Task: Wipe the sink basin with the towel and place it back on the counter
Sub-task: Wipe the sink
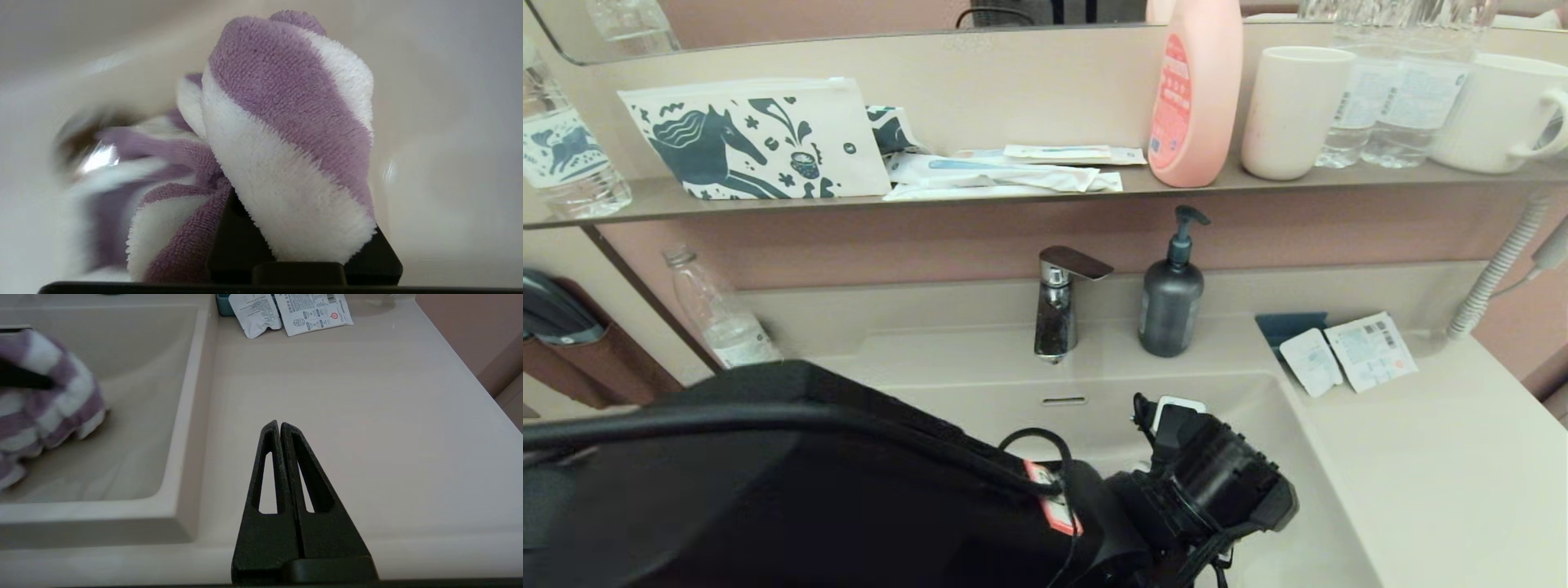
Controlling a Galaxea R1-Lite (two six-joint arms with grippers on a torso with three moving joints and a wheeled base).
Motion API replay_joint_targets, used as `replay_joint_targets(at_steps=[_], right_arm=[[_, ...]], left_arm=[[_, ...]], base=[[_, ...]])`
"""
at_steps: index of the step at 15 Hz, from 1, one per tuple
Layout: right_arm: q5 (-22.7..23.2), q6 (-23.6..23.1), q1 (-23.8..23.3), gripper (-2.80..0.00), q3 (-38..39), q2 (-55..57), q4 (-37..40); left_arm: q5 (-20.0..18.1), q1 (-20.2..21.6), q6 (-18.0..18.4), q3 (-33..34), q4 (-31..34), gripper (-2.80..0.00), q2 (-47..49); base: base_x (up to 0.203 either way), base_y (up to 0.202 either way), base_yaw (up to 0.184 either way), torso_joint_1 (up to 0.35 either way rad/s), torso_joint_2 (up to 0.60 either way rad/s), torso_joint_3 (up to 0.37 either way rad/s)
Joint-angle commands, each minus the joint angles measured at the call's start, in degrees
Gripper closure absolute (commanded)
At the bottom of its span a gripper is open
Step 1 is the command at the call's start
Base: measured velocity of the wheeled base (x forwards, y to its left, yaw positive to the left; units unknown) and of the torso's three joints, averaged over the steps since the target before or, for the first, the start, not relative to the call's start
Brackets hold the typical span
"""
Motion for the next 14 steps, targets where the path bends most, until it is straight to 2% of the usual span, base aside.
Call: replay_joint_targets(at_steps=[1, 2, 3, 5, 9, 11, 12, 14], right_arm=[[-0.01, -0.02, 0.0, 0.0, 0.0, 0.05, 0.0], [0.02, -0.02, 0.0, 0.0, 0.0, 0.05, 0.0], [-0.01, -0.02, 0.0, 0.0, 0.0, 0.05, 0.0], [-0.03, -0.02, 0.0, 0.0, 0.0, 0.05, 0.0], [-0.02, -0.02, 0.0, 0.0, 0.0, 0.05, 0.0], [-0.01, -0.02, 0.0, 0.0, 0.0, 0.05, 0.0], [-0.03, -0.02, 0.0, 0.0, 0.0, 0.05, 0.0], [0.05, -0.02, 0.0, 0.0, 0.0, 0.05, 0.0]], left_arm=[[-0.06, -0.64, -5.57, 0.84, 17.62, 0.0, -9.1], [-0.24, -0.76, -8.72, 2.11, 24.51, 0.0, -11.7], [-0.32, -0.91, -11.46, 4.83, 28.32, 0.0, -13.79], [0.02, -0.94, -14.1, 11.36, 29.99, 0.0, -18.29], [0.64, -0.11, -15.91, 18.51, 30.31, 0.0, -26.89], [0.56, 0.67, -16.4, 22.45, 30.05, 0.0, -28.29], [0.29, 1.48, -16.49, 24.84, 28.19, 0.0, -28.04], [-0.01, 2.99, -16.36, 31.36, 19.95, 0.0, -25.88]], base=[[0.0, 0.0, 0.0, 0.0, 0.0, 0.0], [0.0, 0.0, 0.0, 0.0, 0.0, 0.0], [0.0, 0.0, 0.0, 0.0, 0.0, 0.0], [0.0, 0.0, 0.0, 0.0, 0.0, 0.0], [0.0, 0.0, 0.0, 0.0, 0.0, 0.0], [0.0, 0.0, 0.0, 0.0, 0.0, 0.0], [0.0, 0.0, 0.0, 0.0, 0.0, 0.0], [0.0, 0.0, 0.0, 0.0, 0.0, 0.0]])
